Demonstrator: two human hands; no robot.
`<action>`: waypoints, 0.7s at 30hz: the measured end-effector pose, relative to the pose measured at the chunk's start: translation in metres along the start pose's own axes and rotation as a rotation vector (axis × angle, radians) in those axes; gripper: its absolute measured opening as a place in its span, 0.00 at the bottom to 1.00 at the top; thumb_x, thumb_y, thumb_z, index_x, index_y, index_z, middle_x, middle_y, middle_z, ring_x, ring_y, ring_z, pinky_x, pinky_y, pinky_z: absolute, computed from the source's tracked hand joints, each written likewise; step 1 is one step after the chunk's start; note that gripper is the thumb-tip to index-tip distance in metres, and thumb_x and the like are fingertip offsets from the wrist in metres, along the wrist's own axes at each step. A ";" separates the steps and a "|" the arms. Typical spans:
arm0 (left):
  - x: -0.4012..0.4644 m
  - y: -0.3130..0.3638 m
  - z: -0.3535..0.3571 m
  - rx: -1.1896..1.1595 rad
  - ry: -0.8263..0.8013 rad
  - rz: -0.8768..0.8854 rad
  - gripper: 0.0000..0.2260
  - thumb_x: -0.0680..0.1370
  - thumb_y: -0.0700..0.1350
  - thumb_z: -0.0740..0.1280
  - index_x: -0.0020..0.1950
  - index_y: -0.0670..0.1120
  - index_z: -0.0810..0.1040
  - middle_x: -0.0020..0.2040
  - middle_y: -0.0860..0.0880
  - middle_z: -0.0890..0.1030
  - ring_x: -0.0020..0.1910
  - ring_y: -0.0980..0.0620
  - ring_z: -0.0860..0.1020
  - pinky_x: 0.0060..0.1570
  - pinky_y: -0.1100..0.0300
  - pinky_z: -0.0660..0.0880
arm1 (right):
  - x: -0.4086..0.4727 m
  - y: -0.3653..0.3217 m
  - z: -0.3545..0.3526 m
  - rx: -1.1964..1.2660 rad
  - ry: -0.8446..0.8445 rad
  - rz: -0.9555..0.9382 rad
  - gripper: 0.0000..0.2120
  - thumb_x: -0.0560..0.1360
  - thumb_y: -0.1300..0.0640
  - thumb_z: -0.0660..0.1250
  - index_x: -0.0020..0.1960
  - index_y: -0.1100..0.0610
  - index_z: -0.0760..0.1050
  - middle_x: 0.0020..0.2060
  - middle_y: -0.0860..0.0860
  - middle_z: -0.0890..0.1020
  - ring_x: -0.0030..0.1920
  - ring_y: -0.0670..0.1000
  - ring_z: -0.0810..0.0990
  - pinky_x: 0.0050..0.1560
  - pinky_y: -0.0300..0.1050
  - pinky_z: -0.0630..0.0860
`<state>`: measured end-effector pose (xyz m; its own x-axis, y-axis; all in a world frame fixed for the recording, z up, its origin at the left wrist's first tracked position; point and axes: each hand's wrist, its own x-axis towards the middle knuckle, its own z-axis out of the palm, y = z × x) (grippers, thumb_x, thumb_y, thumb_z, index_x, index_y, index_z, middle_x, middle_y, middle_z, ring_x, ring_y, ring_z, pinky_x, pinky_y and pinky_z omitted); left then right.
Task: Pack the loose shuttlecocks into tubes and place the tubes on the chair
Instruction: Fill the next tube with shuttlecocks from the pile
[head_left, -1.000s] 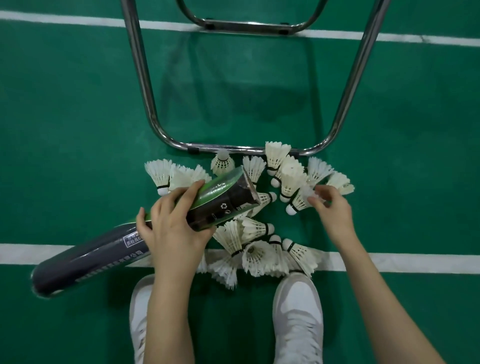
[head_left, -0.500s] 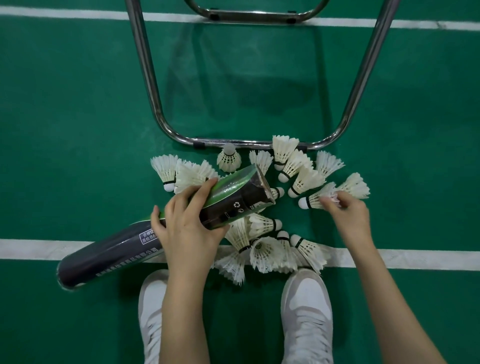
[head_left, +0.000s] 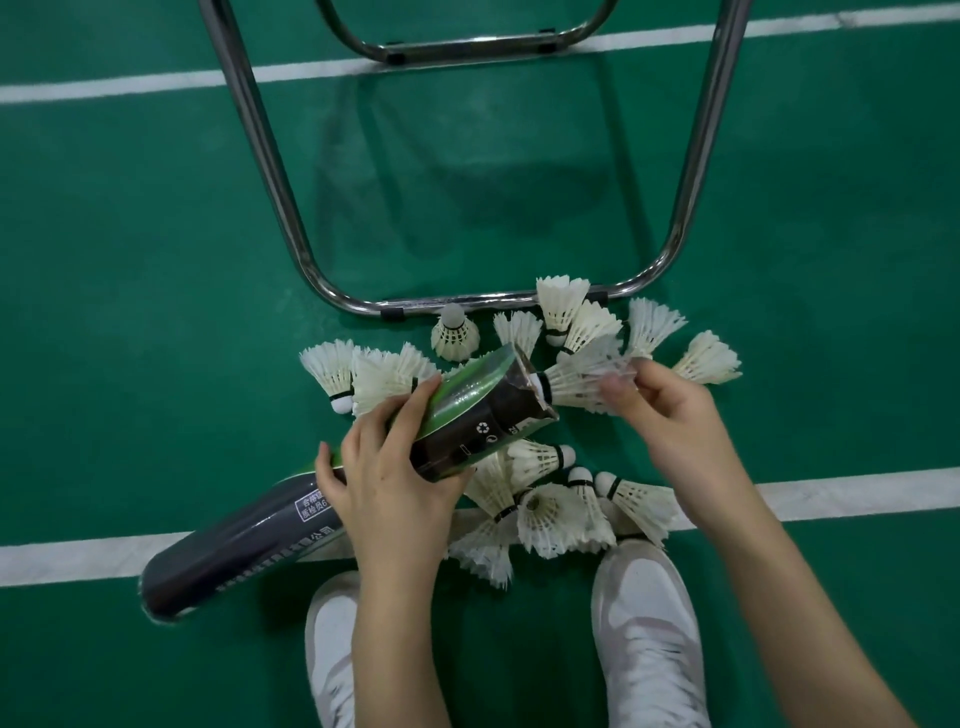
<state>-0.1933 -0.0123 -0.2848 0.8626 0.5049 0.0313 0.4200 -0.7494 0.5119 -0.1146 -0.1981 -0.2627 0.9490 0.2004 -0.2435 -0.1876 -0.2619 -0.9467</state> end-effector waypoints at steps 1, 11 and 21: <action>0.000 0.000 0.000 0.000 -0.002 0.006 0.36 0.60 0.47 0.79 0.66 0.59 0.71 0.59 0.52 0.74 0.61 0.50 0.69 0.68 0.40 0.51 | 0.000 -0.002 0.003 -0.003 -0.005 0.008 0.13 0.72 0.44 0.63 0.41 0.54 0.75 0.33 0.54 0.76 0.36 0.49 0.70 0.39 0.44 0.65; 0.000 0.004 0.002 -0.010 -0.013 0.052 0.37 0.59 0.45 0.80 0.66 0.58 0.72 0.59 0.52 0.74 0.61 0.54 0.66 0.68 0.39 0.51 | -0.003 -0.013 0.018 0.055 -0.156 0.005 0.08 0.68 0.49 0.67 0.47 0.45 0.76 0.41 0.45 0.82 0.43 0.38 0.79 0.47 0.30 0.73; 0.002 0.008 0.000 0.005 0.043 0.101 0.35 0.61 0.46 0.79 0.65 0.58 0.72 0.59 0.52 0.75 0.61 0.50 0.71 0.67 0.39 0.53 | -0.009 -0.011 0.037 -0.024 -0.064 -0.064 0.21 0.65 0.59 0.77 0.52 0.45 0.73 0.49 0.44 0.80 0.51 0.44 0.77 0.53 0.34 0.72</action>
<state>-0.1875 -0.0175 -0.2805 0.8878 0.4443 0.1199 0.3325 -0.7995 0.5003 -0.1304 -0.1623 -0.2583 0.9406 0.2772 -0.1959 -0.1198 -0.2688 -0.9557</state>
